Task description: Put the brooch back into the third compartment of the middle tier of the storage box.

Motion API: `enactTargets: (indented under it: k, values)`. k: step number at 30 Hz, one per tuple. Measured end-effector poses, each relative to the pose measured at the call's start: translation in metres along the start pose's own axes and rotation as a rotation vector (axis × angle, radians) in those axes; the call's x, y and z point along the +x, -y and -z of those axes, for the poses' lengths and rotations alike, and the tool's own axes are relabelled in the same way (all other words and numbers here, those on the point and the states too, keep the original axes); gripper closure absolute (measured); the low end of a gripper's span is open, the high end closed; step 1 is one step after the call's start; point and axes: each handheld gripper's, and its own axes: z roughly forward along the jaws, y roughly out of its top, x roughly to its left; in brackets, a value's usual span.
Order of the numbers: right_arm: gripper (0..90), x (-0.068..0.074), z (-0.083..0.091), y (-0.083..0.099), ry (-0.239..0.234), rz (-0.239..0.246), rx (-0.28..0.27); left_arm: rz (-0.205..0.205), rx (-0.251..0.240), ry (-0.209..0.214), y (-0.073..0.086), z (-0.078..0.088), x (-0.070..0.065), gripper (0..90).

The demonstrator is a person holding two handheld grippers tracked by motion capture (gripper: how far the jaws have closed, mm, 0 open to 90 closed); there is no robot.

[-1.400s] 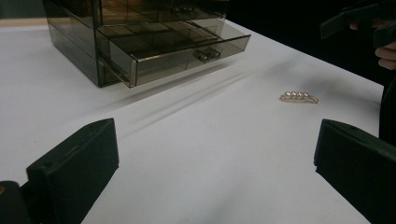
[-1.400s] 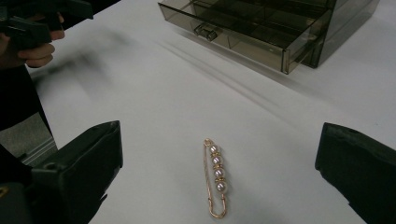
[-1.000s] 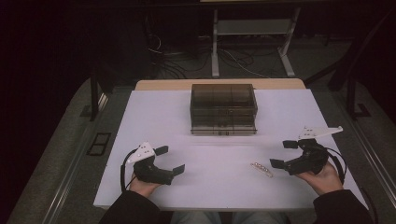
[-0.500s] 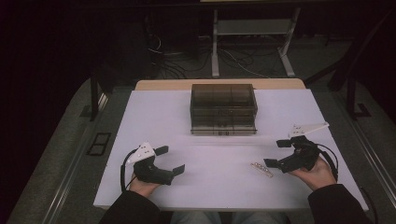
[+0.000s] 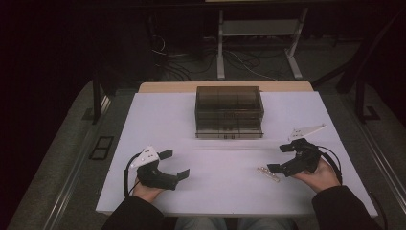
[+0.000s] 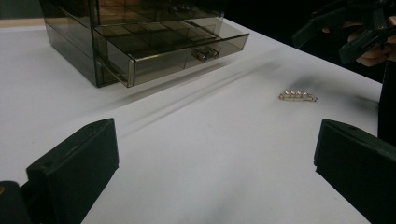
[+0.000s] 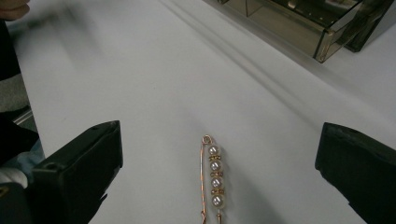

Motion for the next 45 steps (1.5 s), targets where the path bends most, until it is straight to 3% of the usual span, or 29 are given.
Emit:
enactTargets:
  k: [19, 35, 37, 40, 41, 45]
  values:
    - [0.4, -0.005, -0.018, 0.002, -0.009, 0.019, 0.093, -0.002, 0.002, -0.002, 0.000, 0.000, 0.000, 0.0]
    - [0.5, -0.004, -0.032, 0.003, -0.012, 0.079, 0.167, -0.005, 0.004, -0.007, 0.000, 0.000, 0.000, 0.0]
    - [6.6, -0.004, -0.034, 0.004, -0.009, 0.094, 0.183, -0.005, 0.004, -0.007, 0.000, 0.000, 0.000, 0.0]
    - [8.1, -0.003, -0.035, 0.004, -0.006, 0.107, 0.189, -0.005, 0.005, -0.007, 0.000, 0.000, 0.000, 0.0]
    - [15.4, -0.004, -0.035, 0.004, -0.015, 0.111, 0.191, -0.007, 0.006, -0.008, 0.000, 0.000, 0.000, 0.0]
    - [18.7, -0.004, -0.037, 0.004, -0.016, 0.128, 0.193, -0.011, 0.008, -0.011, 0.000, 0.000, -0.001, 0.0]
